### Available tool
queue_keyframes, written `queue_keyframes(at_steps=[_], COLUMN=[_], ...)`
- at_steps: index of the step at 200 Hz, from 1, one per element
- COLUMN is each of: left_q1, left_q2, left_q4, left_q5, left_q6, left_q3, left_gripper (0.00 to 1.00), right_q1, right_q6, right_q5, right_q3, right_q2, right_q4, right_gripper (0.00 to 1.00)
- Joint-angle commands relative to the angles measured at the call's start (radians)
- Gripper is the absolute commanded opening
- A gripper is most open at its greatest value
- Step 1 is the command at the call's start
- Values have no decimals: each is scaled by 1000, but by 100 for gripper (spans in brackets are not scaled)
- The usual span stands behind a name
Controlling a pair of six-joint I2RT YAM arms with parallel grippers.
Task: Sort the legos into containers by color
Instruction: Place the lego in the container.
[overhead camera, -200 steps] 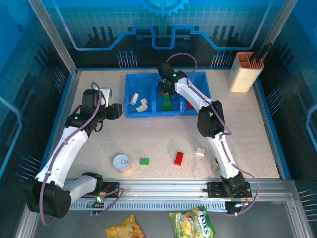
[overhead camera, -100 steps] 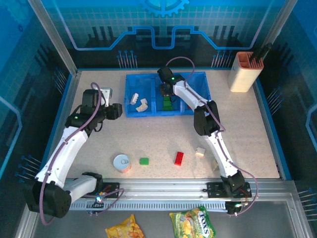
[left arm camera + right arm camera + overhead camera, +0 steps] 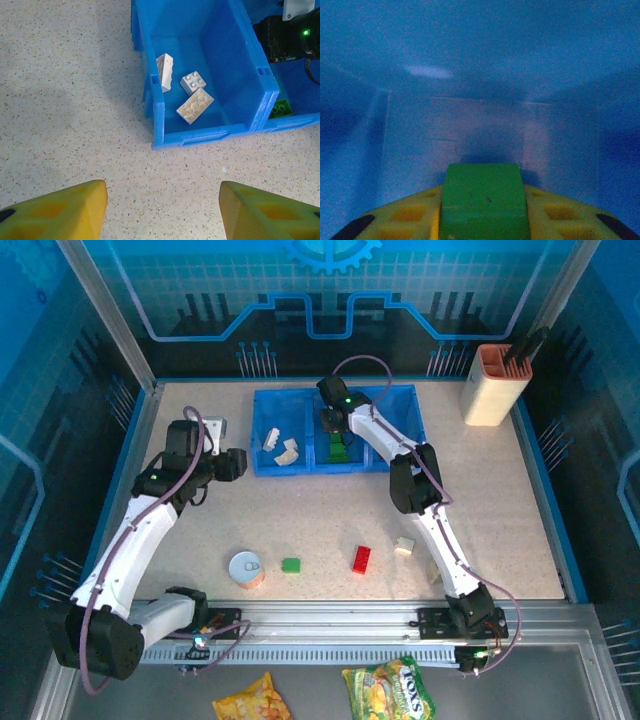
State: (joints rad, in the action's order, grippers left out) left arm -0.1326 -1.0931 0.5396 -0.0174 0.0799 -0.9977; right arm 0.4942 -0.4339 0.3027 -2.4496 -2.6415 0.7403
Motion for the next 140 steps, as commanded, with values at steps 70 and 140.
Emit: queue_keyframes(at_steps=[70,140], left_q1=[11,10], left_q2=[13,-6], left_q4=[-7,13], left_q5=[20,48], left_q6=[19,27], left_q3=[6,-2], left_gripper=[62,61], right_q1=[28,55], right_q6=[20,-1], right_q5=[7,-82], right_q3=[78,216], right_q2=[186,356], right_q4=[23,103], right_gripper=[46,47])
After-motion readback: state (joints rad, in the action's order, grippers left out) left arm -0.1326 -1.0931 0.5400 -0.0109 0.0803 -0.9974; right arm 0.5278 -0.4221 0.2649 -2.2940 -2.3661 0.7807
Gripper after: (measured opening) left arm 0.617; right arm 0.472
